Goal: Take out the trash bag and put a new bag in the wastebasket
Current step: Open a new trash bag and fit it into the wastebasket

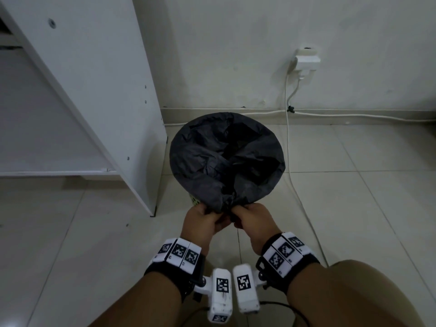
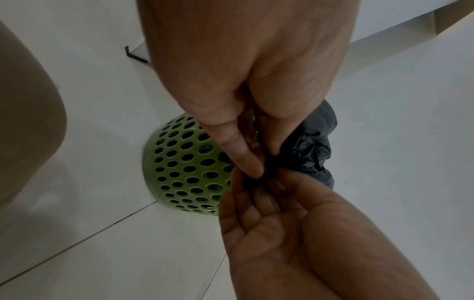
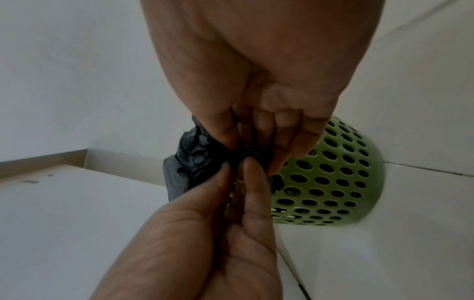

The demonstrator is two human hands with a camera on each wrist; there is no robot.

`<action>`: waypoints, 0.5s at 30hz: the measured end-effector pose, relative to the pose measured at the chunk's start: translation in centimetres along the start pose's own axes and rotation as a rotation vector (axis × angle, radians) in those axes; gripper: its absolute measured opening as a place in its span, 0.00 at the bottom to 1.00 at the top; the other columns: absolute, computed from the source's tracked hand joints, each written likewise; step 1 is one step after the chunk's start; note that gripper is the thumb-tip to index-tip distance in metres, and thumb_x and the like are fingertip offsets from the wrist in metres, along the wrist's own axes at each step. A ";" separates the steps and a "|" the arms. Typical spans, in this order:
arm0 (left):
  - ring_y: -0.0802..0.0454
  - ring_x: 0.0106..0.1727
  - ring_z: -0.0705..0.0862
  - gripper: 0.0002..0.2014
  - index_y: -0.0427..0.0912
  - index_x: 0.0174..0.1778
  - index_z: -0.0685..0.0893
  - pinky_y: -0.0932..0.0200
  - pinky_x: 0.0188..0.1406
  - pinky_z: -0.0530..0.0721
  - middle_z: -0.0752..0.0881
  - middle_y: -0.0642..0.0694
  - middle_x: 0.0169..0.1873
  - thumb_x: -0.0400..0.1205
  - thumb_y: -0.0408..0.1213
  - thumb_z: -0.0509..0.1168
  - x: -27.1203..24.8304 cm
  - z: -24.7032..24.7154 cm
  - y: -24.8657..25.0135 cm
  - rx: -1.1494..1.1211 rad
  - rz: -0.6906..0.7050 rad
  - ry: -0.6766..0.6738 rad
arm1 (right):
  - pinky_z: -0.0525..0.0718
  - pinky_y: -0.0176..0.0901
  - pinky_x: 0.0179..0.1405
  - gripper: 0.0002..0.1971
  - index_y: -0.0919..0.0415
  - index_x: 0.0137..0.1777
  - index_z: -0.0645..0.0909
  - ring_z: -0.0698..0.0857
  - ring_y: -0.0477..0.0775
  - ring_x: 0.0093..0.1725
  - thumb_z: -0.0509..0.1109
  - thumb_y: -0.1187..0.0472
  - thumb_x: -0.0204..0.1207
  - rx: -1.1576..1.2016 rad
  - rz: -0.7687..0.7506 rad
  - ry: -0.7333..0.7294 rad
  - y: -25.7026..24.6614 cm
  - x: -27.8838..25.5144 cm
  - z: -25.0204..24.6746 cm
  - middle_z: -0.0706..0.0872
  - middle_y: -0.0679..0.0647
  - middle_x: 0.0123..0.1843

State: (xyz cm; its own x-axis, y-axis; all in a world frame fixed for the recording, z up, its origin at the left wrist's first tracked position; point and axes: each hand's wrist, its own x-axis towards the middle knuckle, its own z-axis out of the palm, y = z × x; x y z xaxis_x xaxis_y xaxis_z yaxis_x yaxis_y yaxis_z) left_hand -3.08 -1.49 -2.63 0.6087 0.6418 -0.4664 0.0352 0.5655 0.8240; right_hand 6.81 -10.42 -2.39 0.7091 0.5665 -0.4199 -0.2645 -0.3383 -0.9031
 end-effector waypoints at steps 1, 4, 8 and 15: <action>0.35 0.52 0.93 0.11 0.30 0.59 0.87 0.47 0.53 0.92 0.92 0.30 0.50 0.82 0.23 0.69 0.0 -0.1 0.0 -0.002 0.003 -0.007 | 0.81 0.50 0.42 0.12 0.72 0.43 0.87 0.85 0.60 0.41 0.73 0.60 0.71 -0.009 0.002 -0.026 0.0 -0.1 0.0 0.90 0.72 0.45; 0.37 0.50 0.93 0.10 0.31 0.57 0.88 0.50 0.50 0.92 0.92 0.30 0.49 0.81 0.24 0.71 0.0 -0.1 0.1 -0.007 -0.022 0.000 | 0.82 0.50 0.50 0.06 0.67 0.45 0.90 0.89 0.59 0.49 0.74 0.64 0.76 0.036 0.043 -0.071 0.1 -0.3 -0.3 0.92 0.66 0.50; 0.45 0.39 0.93 0.04 0.29 0.48 0.89 0.58 0.40 0.91 0.92 0.36 0.37 0.82 0.28 0.71 0.0 0.0 0.2 0.029 -0.055 0.022 | 0.83 0.40 0.49 0.07 0.63 0.44 0.92 0.89 0.47 0.45 0.72 0.66 0.79 0.005 -0.018 -0.088 0.0 -0.3 -0.5 0.93 0.59 0.46; 0.53 0.33 0.88 0.04 0.35 0.47 0.91 0.57 0.38 0.89 0.91 0.41 0.34 0.83 0.31 0.71 0.5 -0.4 0.7 0.091 -0.018 0.024 | 0.82 0.53 0.46 0.13 0.65 0.43 0.90 0.88 0.59 0.43 0.68 0.59 0.83 -0.559 -0.366 -0.208 -1.3 0.3 -1.1 0.92 0.60 0.40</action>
State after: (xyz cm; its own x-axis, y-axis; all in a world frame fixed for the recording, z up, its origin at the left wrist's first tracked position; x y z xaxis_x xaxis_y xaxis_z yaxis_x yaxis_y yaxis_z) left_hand -3.08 -0.56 -2.44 0.5886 0.6448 -0.4877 0.1186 0.5278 0.8410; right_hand 8.08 -10.63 -1.23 0.5335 0.8313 -0.1562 0.3833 -0.4022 -0.8315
